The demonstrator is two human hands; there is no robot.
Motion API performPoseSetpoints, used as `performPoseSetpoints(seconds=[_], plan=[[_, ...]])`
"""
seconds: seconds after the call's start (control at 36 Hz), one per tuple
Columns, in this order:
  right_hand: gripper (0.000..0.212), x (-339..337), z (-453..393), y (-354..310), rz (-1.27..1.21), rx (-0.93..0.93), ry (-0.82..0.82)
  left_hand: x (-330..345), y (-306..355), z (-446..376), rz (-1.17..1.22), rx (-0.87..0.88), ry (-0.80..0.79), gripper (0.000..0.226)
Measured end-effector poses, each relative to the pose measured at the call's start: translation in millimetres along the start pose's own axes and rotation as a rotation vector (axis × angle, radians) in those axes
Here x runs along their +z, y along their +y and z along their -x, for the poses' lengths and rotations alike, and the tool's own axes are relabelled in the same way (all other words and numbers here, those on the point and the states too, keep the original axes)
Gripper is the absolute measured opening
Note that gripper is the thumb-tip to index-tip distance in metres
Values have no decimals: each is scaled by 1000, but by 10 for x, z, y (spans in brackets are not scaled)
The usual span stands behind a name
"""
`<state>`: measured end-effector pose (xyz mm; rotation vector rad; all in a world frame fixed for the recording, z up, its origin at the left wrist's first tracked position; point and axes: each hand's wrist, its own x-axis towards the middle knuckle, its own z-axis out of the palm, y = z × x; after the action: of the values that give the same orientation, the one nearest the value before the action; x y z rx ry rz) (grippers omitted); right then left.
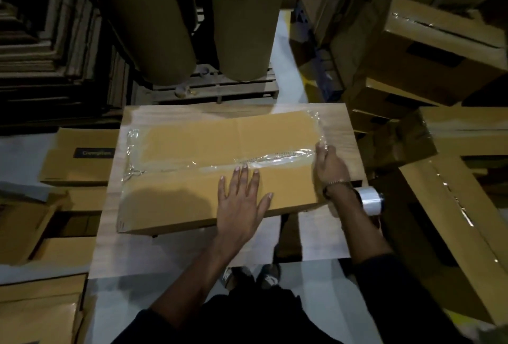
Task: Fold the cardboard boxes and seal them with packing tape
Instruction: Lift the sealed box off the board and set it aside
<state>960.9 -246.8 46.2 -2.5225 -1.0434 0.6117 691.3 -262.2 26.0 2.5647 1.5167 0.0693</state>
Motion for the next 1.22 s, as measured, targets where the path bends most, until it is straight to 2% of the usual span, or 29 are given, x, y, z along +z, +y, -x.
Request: performPoseSetpoints(seconds=[0.14,0.25,0.31,0.39,0.5,0.81,0.92,1.06,1.22], plan=[[56,49,585,405,15,-11,90,-5,54,18,7,-12,-34,75],[56,77,582,326,74,-116,183,-20,79,12,30,-43,-36,74],[62,90,562,170,199,-176,151,-23,85,4,35,-60,-26,74],[68,238,539,-35,341,-276,13,-59,126,-54,53,-65,-17,74],[72,437,703,-249,375,-318,-42,-111,37,-212,82,-99,-86,77],[68,593,793,-409,417,-352,-44,-360,-1495,28,21,-427,10,84],[69,610,805,-457,419,-324,-24,-367,-1906,183,-5,-362,72,81],[69,622,853,-537,412,-298,2,-316,-2039,230,49,-299,157,75],[67,582,873,-584,418,-286,17,-341,-2377,-244,147,-324,102,84]])
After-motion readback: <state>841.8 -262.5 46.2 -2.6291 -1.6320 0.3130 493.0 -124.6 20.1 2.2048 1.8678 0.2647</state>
